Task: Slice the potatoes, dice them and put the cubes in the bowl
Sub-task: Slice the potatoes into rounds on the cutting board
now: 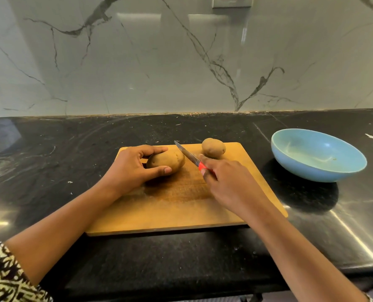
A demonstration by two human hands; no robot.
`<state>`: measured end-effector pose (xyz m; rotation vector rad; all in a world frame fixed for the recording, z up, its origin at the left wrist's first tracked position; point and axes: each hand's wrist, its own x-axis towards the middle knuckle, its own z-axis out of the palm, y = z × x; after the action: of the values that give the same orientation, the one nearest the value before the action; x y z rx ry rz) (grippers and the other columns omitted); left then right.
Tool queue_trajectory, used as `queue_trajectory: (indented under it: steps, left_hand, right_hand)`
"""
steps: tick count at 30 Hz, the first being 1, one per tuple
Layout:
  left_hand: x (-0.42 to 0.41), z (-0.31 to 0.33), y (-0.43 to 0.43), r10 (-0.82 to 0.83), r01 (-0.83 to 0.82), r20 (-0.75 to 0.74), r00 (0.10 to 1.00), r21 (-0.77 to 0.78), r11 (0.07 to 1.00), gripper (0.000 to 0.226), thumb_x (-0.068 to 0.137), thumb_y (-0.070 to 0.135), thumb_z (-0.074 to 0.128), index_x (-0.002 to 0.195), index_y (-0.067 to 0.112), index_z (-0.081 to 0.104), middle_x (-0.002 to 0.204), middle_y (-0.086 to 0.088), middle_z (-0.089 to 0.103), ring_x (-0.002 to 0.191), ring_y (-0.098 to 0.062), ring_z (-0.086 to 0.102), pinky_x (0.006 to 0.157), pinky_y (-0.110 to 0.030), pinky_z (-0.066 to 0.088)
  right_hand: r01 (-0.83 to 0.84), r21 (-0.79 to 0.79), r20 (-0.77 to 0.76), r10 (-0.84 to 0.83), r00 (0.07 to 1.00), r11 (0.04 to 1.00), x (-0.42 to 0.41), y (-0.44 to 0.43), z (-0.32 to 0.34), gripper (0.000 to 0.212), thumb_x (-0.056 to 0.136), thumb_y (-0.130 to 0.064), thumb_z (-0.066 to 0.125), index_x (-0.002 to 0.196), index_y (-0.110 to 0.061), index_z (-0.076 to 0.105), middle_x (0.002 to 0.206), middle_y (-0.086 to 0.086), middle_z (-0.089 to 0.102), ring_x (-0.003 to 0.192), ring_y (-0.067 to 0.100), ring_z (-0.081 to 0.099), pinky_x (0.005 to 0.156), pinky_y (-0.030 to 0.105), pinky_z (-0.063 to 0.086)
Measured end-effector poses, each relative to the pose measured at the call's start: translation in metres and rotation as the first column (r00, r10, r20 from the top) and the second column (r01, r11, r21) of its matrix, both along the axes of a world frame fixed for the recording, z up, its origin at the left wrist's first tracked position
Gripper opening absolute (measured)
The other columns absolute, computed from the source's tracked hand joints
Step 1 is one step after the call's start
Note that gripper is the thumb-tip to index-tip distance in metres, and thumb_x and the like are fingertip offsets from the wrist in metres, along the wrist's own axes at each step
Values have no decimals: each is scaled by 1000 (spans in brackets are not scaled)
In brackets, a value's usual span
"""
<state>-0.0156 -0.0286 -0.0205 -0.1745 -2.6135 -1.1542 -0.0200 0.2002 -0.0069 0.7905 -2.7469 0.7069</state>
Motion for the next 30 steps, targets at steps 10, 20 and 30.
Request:
queue_trajectory:
  steps: [10,20,30]
  left_hand:
    - [0,1,2,0,0,1,1000,16,1000,65,61,48,73,122,31,62,117,11,63,102,-2,56,77,-11,46]
    - [0,2,2,-9,9,-6,1000,-12,1000,63,62,47,72,121,29,63,115,10,64,101,-4,57,80,-15,48]
    - [1,1,5,28,-28,-16,999,13,1000,63,60,47,74,120,29,64,113,8,66,100,-4,58,81,-16,48]
  right_hand:
    - [20,34,13,-20,1000,999,3,-3,8,39,103,-31,38,142,-28,44,81,-11,53,63,5,43,48,19,23]
    - [9,102,2,-10,1000,995,-1,-5,14,35,103,-27,39,134,-24,53,93,-1,66,71,11,54,50,24,34]
    - [22,265,-4,-22,1000,964,-5,-6,35,32,101,-25,39,119,-25,65,88,-1,62,71,13,52,46,23,30]
